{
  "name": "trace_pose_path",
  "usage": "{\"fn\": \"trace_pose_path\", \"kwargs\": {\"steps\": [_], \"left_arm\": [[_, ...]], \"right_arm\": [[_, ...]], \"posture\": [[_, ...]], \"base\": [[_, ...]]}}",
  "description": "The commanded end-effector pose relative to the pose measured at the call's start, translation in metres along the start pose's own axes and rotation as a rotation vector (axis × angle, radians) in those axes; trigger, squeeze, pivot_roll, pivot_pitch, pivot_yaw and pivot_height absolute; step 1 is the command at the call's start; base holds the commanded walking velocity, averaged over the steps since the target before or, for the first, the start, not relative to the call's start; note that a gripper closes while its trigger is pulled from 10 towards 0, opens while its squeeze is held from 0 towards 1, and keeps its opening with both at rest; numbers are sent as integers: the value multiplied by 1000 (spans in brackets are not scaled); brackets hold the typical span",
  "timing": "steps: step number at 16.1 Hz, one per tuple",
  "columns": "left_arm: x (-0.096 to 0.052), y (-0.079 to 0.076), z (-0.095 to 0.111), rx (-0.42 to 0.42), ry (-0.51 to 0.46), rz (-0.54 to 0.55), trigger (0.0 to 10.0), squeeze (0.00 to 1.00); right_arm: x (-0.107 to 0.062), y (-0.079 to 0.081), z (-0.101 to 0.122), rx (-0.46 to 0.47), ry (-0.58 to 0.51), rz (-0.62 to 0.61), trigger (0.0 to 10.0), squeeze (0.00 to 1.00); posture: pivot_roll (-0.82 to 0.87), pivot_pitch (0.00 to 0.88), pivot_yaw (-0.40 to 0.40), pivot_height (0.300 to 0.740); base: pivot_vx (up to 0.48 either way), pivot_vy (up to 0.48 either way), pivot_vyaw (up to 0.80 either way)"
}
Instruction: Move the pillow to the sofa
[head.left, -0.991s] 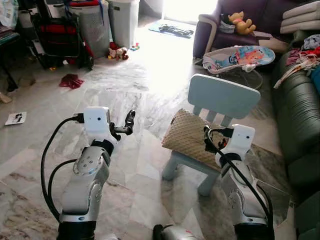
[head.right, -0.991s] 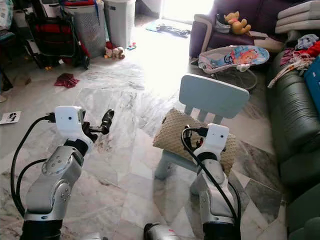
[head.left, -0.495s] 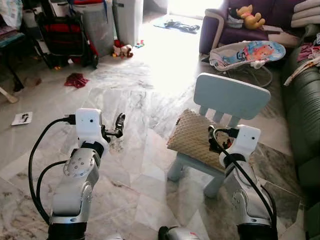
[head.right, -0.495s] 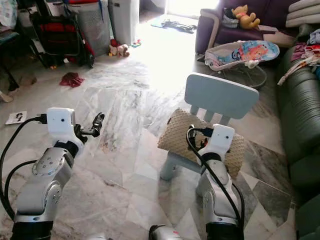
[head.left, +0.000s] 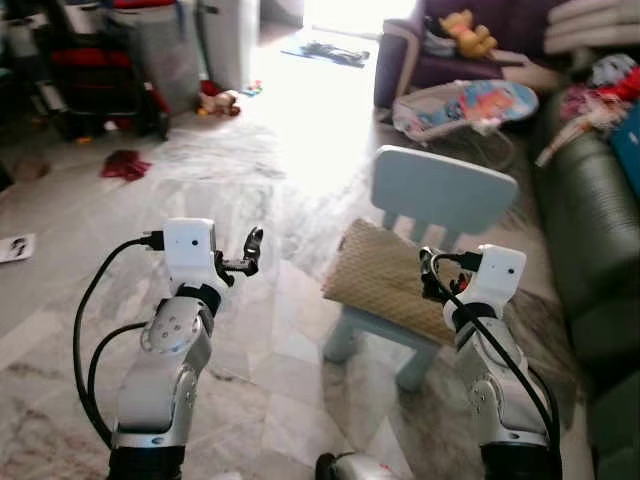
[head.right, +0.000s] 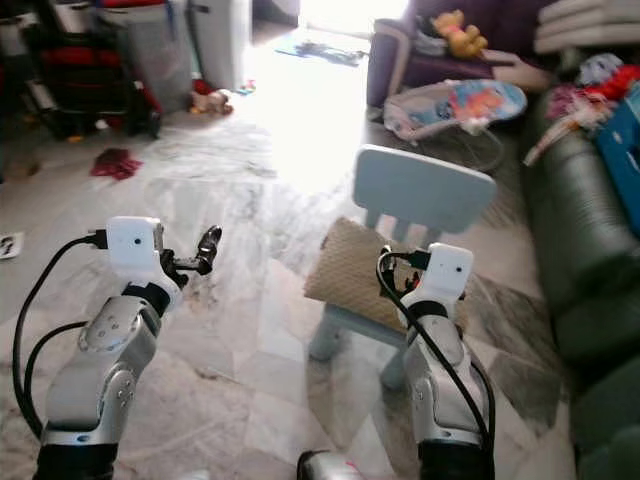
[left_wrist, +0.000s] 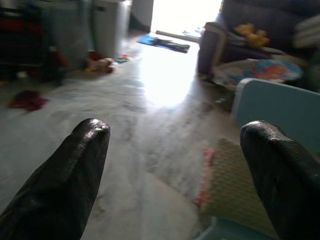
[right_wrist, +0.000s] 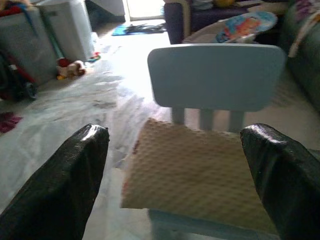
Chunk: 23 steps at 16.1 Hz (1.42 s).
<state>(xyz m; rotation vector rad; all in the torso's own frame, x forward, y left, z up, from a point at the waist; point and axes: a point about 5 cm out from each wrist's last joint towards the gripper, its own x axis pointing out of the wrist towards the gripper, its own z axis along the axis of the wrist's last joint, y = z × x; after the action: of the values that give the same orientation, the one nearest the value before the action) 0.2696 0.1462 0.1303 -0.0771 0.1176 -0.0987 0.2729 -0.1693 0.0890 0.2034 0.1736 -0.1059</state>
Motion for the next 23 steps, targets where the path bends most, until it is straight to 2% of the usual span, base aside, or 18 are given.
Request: {"fn": "trace_pose_path", "kwargs": {"steps": [1,8,16,23], "left_arm": [[0,2,2,2,-4,2,10000,0],[0,-1,2,-6,-3,-11,10000,0],[2,1,-1,-17,26,-5,10000,0],[7,2,3,-35,4,17,10000,0]], "right_arm": [[0,1,2,0,-5,13,10000,0],[1,3,3,-13,-3,25,10000,0],[3,2,5,-8,-4,21,10000,0],[3,1,4,-17,3,15,10000,0]], "posture": [[23,0,-60,740],[21,0,-65,740],[16,0,-65,740],[14,0,-69,740]], "base": [[0,0,0],[0,-302,0],[185,-299,0],[0,0,0]]}}
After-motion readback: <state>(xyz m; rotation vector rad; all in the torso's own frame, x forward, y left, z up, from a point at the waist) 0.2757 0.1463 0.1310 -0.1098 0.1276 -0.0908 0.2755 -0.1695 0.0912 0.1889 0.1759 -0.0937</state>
